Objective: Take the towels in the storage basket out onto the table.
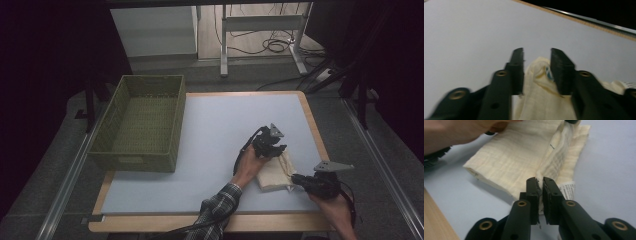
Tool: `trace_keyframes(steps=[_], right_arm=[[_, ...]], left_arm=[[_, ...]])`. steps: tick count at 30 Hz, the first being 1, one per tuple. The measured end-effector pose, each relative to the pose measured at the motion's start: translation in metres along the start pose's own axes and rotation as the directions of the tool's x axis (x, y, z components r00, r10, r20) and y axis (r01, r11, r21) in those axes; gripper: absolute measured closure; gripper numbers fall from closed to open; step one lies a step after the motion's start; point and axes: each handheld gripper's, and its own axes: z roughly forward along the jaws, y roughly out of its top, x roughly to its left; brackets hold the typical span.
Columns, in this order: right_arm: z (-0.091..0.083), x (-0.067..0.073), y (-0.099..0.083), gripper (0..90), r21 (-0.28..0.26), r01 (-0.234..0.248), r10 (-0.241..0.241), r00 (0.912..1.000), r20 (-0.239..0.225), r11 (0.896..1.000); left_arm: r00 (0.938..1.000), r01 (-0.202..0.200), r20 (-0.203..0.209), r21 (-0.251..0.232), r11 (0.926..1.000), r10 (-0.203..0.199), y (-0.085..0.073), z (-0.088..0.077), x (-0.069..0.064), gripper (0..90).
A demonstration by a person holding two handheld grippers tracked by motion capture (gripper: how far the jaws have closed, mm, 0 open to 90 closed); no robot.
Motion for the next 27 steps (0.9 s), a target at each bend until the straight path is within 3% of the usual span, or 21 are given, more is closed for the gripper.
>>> trace_keyframes(steps=[1,8,16,21,27], right_arm=[[-0.001,0.000,-0.001,78.1,-0.001,-0.003,0.003,0.9999,0.013,1.000],[-0.014,-0.005,-0.002,69.0,0.000,0.003,-0.003,0.9971,0.075,1.000],[-0.025,-0.006,0.005,62.5,-0.024,0.013,-0.010,0.9936,0.113,1.000],[-0.014,0.001,0.019,61.7,-0.011,0.043,-0.041,0.9914,0.124,0.999],[-0.001,-0.004,0.015,62.2,0.028,0.008,-0.012,0.9902,0.139,1.000]], left_arm=[[1.0000,0.005,-0.001,-0.008,1.0000,-0.005,0.001,-0.002,0.000,51.6],[0.9998,0.010,-0.015,0.002,0.9999,-0.010,-0.002,-0.020,0.006,41.3],[0.9988,0.044,-0.023,0.040,0.9982,-0.043,-0.023,-0.047,0.019,42.5],[0.9975,0.070,-0.015,0.064,0.9955,-0.069,-0.039,-0.060,0.026,45.1],[0.9959,0.089,-0.027,0.123,0.9884,-0.087,-0.059,-0.059,0.032,48.2]])
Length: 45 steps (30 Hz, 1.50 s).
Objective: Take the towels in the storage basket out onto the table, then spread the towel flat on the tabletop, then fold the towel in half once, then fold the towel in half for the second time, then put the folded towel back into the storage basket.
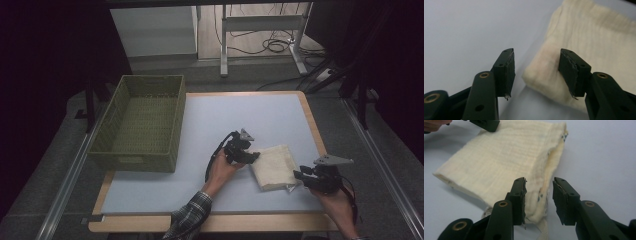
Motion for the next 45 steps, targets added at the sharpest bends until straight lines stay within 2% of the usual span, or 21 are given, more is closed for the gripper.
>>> trace_keyframes(steps=[5,9,13,15,17,19,22,24,26,27,30,35,41,45], right_arm=[[0.004,-0.002,-0.006,57.2,0.019,-0.011,0.011,0.9999,-0.001,1.000],[0.011,-0.003,-0.008,51.3,0.043,-0.011,0.011,0.9999,0.001,0.999],[0.017,-0.001,-0.011,49.5,0.045,-0.036,0.036,0.9992,-0.015,0.998],[0.017,0.002,-0.011,54.7,0.048,-0.034,0.035,0.9993,-0.016,0.998],[0.017,0.003,-0.009,66.0,0.068,-0.045,0.048,0.9978,-0.045,0.997],[0.018,0.004,-0.008,77.7,0.086,-0.062,0.070,0.9931,-0.094,0.994],[0.019,0.002,-0.007,81.6,0.098,-0.084,0.096,0.9884,-0.117,0.992],[0.019,0.001,-0.007,82.5,0.097,-0.103,0.116,0.9843,-0.133,0.990],[0.019,0.000,-0.008,82.7,0.095,-0.129,0.143,0.9760,-0.164,0.987],[0.019,0.000,-0.009,82.8,0.091,-0.138,0.152,0.9731,-0.173,0.986],[0.018,0.000,-0.009,82.9,0.077,-0.149,0.161,0.9677,-0.194,0.986],[0.013,0.000,-0.006,82.9,0.063,-0.160,0.170,0.9609,-0.218,0.985],[0.012,0.002,0.001,82.9,0.045,-0.159,0.165,0.9535,-0.252,0.986],[0.012,0.007,0.007,82.9,0.033,-0.146,0.149,0.9529,-0.264,0.989]], left_arm=[[0.9997,0.025,0.004,0.004,0.9997,-0.025,-0.007,-0.001,0.003,47.4],[0.9997,0.019,-0.016,0.025,0.9995,-0.018,-0.009,-0.001,0.005,43.6],[0.9994,0.035,-0.010,0.035,0.9988,-0.034,-0.011,0.000,0.008,40.2],[0.9993,0.037,-0.011,0.033,0.9988,-0.036,-0.011,0.000,0.008,40.0],[0.9994,0.030,-0.017,0.037,0.9989,-0.029,-0.011,0.001,0.007,39.7],[0.9993,0.032,-0.024,0.037,0.9988,-0.031,-0.011,0.001,0.006,39.7],[0.9995,0.031,-0.005,0.043,0.9986,-0.031,-0.010,0.000,0.004,44.8],[0.9994,0.026,0.020,0.052,0.9983,-0.027,-0.010,-0.001,0.002,55.2],[0.9982,0.025,0.053,0.063,0.9977,-0.029,-0.008,-0.001,0.000,64.8],[0.9978,0.025,0.059,0.070,0.9972,-0.029,-0.008,-0.001,-0.001,71.0],[0.9978,0.004,0.066,0.071,0.9974,-0.009,-0.006,-0.003,-0.003,80.0],[0.9978,0.011,0.065,0.046,0.9989,-0.014,-0.005,-0.010,0.001,82.6],[0.9990,0.009,0.044,0.031,0.9995,-0.011,-0.001,-0.024,0.005,82.6],[0.9995,0.006,0.029,0.035,0.9994,-0.007,0.000,-0.033,0.008,82.5]])
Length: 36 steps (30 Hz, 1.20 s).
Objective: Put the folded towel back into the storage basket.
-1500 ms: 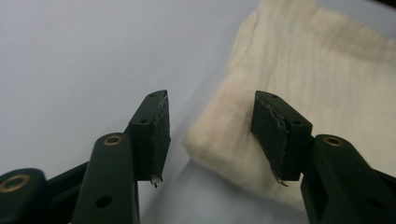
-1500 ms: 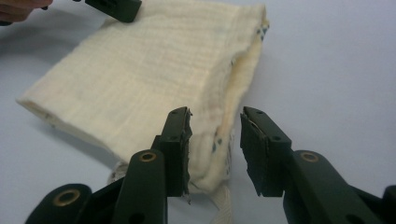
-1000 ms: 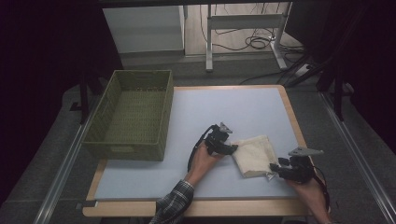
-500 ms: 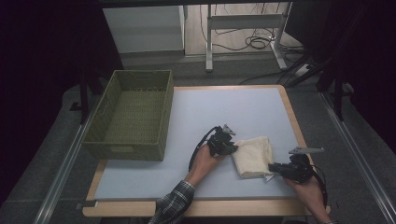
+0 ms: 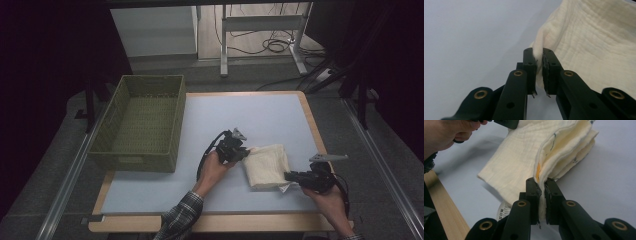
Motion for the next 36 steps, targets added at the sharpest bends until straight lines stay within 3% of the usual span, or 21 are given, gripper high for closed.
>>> trace_keyframes(steps=[17,36], right_arm=[[0.009,0.017,0.022,82.7,-0.016,0.029,-0.029,0.9987,-0.042,0.999],[0.032,0.043,0.060,82.7,-0.029,0.082,-0.085,0.9919,-0.095,0.996]], left_arm=[[0.9994,0.026,-0.023,0.007,0.9996,-0.025,-0.002,-0.030,0.016,81.8],[0.9948,0.022,-0.100,0.060,0.9980,-0.016,0.012,-0.086,0.037,81.4]])
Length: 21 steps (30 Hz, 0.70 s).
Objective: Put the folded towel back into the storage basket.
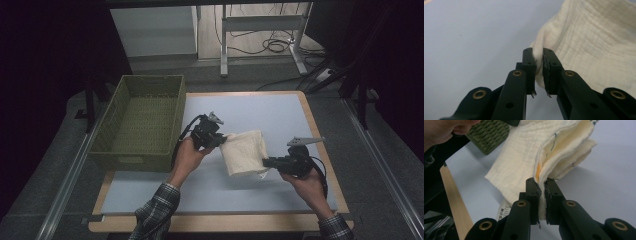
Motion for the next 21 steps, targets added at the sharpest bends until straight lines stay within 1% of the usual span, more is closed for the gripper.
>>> trace_keyframes(steps=[6,16,21], right_arm=[[0.008,0.008,0.015,82.7,-0.001,0.009,-0.009,0.9998,-0.016,1.000],[0.026,0.021,0.041,83.2,0.002,0.023,-0.023,0.9983,-0.053,1.000],[0.037,0.032,0.055,83.3,0.005,0.036,-0.036,0.9967,-0.072,0.999]], left_arm=[[0.9993,-0.006,-0.036,0.035,0.9994,0.007,0.004,-0.015,0.009,81.3],[0.9953,0.017,-0.096,0.068,0.9975,-0.010,0.001,-0.040,0.028,81.3],[0.9932,0.031,-0.114,0.075,0.9967,-0.022,-0.001,-0.054,0.039,81.3]])
